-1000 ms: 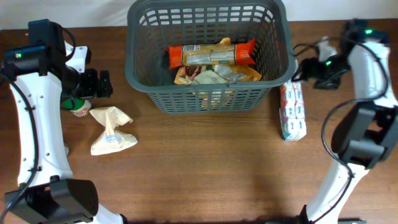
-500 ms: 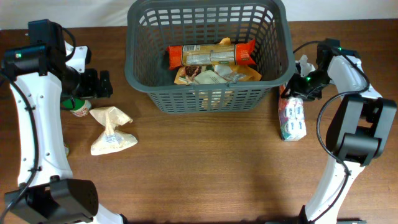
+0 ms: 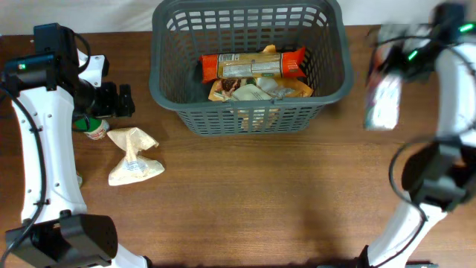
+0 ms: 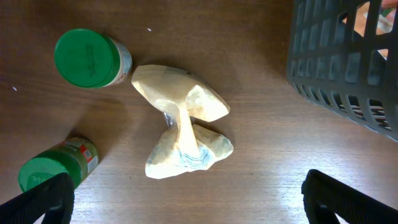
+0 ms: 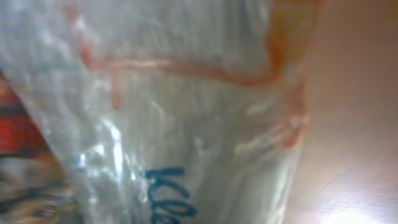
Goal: Pack container
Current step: 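Grasp the white tissue-pack stack with the right gripper and lift, then lower the tissue packs into the basket and open the right gripper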
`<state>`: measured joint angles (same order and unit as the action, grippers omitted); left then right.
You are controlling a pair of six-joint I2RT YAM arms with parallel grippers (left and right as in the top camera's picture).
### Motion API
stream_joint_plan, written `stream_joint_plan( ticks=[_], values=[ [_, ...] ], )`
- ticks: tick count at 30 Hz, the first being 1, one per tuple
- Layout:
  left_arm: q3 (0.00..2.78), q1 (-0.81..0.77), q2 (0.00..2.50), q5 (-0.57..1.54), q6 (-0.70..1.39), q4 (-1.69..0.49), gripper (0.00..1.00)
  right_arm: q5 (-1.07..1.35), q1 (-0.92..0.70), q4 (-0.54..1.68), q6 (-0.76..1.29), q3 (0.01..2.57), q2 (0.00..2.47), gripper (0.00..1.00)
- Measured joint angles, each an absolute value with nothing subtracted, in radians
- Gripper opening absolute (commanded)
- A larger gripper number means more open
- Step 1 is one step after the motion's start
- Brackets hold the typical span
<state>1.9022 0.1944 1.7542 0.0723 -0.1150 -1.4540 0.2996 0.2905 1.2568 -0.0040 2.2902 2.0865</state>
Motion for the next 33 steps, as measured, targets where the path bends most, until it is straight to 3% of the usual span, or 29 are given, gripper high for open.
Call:
stream_joint_plan(
  ticks=[6,11,20,25,33],
  values=[
    [1.902,0.194,1.754,0.072,-0.115,-1.454,0.99,0.338,0.158,1.276,-0.149,2.617,1.845,0.04],
    [1.902,0.194,1.754,0.072,-0.115,-1.454,0.99,0.433,-0.116,1.359,-0.451,2.688,1.723,0.04],
    [1.902,0.194,1.754,0.072,-0.115,-1.454,0.99,0.434,-0.377,1.414,-1.059,2.636,1.93,0.04],
    [1.902,0.194,1.754,0.072,-0.115,-1.454,0.99,0.385,-0.384,1.406,-1.151,2.629,2.089,0.04],
    [1.902,0.194,1.754,0.072,-0.115,-1.454,0.99,0.358,-0.381,1.399,-1.073,2.629,2.31,0.04]
  ],
)
